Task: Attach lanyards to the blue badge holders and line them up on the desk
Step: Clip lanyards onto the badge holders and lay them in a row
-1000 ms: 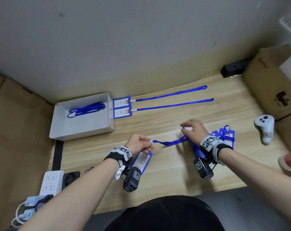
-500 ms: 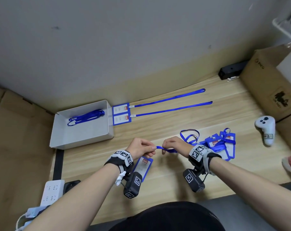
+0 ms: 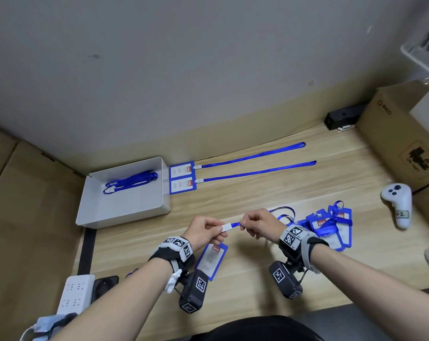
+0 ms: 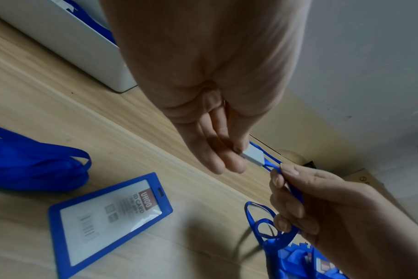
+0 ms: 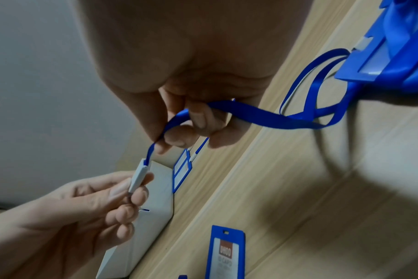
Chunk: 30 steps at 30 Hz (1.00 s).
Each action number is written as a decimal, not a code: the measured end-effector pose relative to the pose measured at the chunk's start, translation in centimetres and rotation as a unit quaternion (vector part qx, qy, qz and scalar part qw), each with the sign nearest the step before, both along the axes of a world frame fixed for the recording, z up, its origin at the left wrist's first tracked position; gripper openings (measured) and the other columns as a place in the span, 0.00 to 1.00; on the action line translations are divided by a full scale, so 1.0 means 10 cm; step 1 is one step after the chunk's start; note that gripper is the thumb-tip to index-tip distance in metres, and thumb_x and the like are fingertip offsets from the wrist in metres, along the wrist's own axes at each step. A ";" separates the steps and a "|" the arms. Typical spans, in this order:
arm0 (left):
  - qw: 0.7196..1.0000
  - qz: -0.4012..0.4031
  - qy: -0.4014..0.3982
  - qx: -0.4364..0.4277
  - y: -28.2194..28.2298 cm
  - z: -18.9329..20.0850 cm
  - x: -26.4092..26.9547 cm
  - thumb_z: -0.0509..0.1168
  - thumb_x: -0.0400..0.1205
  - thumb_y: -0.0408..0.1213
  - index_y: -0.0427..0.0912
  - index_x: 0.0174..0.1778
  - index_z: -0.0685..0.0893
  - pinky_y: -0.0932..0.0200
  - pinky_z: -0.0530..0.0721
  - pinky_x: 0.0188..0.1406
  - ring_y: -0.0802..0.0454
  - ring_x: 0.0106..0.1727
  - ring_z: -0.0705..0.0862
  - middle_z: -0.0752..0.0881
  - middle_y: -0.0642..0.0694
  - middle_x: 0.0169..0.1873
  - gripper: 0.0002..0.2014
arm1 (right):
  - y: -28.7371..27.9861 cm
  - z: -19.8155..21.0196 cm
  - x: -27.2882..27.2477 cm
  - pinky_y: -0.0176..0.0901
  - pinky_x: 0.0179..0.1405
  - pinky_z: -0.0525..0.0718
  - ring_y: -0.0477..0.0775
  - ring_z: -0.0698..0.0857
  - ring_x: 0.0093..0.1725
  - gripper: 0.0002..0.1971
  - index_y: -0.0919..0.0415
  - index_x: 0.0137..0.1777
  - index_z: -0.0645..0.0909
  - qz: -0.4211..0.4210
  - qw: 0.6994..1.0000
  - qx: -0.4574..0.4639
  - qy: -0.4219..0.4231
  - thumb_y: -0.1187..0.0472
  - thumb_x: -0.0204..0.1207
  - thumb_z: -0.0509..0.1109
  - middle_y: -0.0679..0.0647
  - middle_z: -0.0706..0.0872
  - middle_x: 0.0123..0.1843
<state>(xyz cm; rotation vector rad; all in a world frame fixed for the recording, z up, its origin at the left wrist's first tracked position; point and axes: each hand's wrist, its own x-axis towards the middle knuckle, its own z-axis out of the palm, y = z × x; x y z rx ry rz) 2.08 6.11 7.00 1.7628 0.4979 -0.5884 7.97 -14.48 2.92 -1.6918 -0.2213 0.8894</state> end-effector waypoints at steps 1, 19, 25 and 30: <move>1.000 0.006 -0.003 0.004 0.01 0.00 0.00 0.63 0.85 0.24 0.28 0.56 0.85 0.65 0.87 0.33 0.57 0.29 0.86 0.89 0.39 0.37 0.08 | 0.00 0.01 0.00 0.41 0.29 0.74 0.50 0.75 0.28 0.12 0.59 0.36 0.86 0.002 1.000 0.003 0.002 0.62 0.81 0.68 0.54 0.80 0.27; 0.996 0.043 -0.074 0.021 -0.03 0.11 0.06 0.74 0.77 0.25 0.34 0.46 0.89 0.57 0.89 0.40 0.51 0.33 0.88 0.91 0.38 0.35 0.04 | 0.20 0.12 0.01 0.40 0.25 0.69 0.48 0.70 0.23 0.14 0.57 0.37 0.83 0.023 0.998 0.029 0.054 0.60 0.85 0.63 0.52 0.77 0.25; 0.993 0.049 -0.087 0.070 -0.04 0.11 0.09 0.75 0.76 0.28 0.39 0.39 0.90 0.56 0.88 0.38 0.53 0.32 0.86 0.90 0.41 0.33 0.02 | 0.23 0.23 -0.01 0.34 0.28 0.76 0.44 0.76 0.24 0.11 0.60 0.43 0.85 0.044 0.998 0.049 0.006 0.64 0.84 0.64 0.56 0.87 0.34; 0.986 0.046 -0.091 0.135 -0.07 0.06 0.09 0.77 0.74 0.36 0.45 0.41 0.90 0.56 0.88 0.40 0.57 0.34 0.86 0.90 0.47 0.34 0.04 | 0.25 0.24 -0.02 0.37 0.32 0.80 0.43 0.79 0.28 0.09 0.59 0.46 0.88 0.041 0.998 0.051 -0.011 0.63 0.84 0.66 0.56 0.91 0.37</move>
